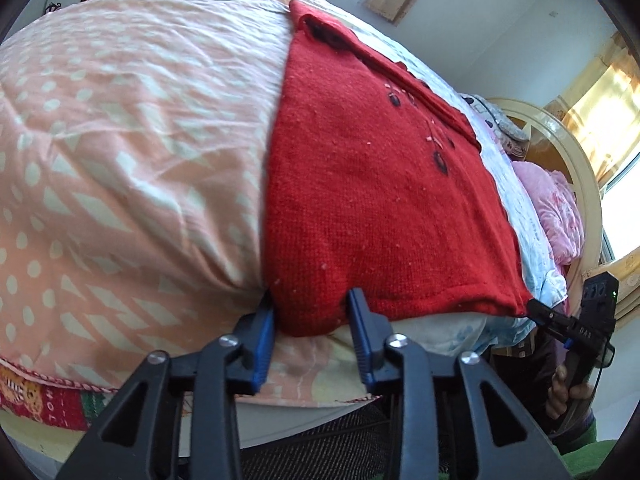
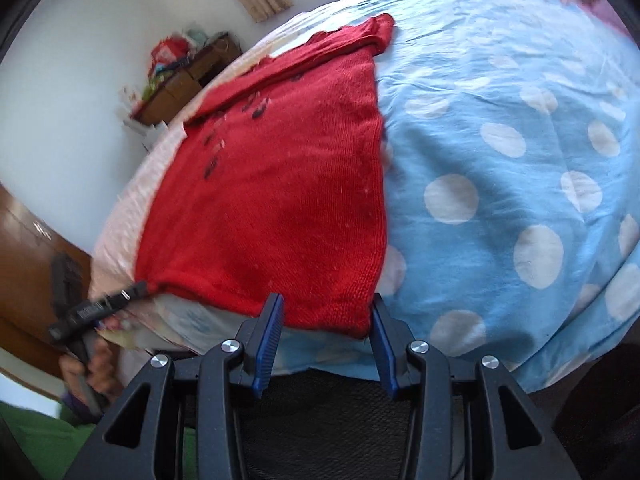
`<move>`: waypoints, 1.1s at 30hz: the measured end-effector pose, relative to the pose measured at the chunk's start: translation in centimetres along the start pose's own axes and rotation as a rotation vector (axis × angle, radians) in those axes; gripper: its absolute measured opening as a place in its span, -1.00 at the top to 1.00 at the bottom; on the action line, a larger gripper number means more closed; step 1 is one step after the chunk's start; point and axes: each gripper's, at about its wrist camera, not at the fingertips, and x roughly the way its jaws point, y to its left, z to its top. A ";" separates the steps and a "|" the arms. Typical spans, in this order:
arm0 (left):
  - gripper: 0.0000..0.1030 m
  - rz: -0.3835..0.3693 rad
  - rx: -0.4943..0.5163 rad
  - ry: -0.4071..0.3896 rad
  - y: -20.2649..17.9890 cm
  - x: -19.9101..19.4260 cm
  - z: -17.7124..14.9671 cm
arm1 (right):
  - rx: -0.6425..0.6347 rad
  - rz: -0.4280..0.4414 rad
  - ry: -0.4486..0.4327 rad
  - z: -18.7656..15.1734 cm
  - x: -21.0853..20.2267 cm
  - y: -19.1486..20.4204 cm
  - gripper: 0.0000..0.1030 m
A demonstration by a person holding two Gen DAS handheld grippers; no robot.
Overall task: Fold small clothes
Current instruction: 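Grasp the sweater hem with both tools and fold it toward the collar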
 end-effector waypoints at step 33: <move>-0.18 0.105 0.074 -0.167 -1.3 0.7 19.9 | 0.261 0.130 -0.092 19.3 8.1 -4.8 0.62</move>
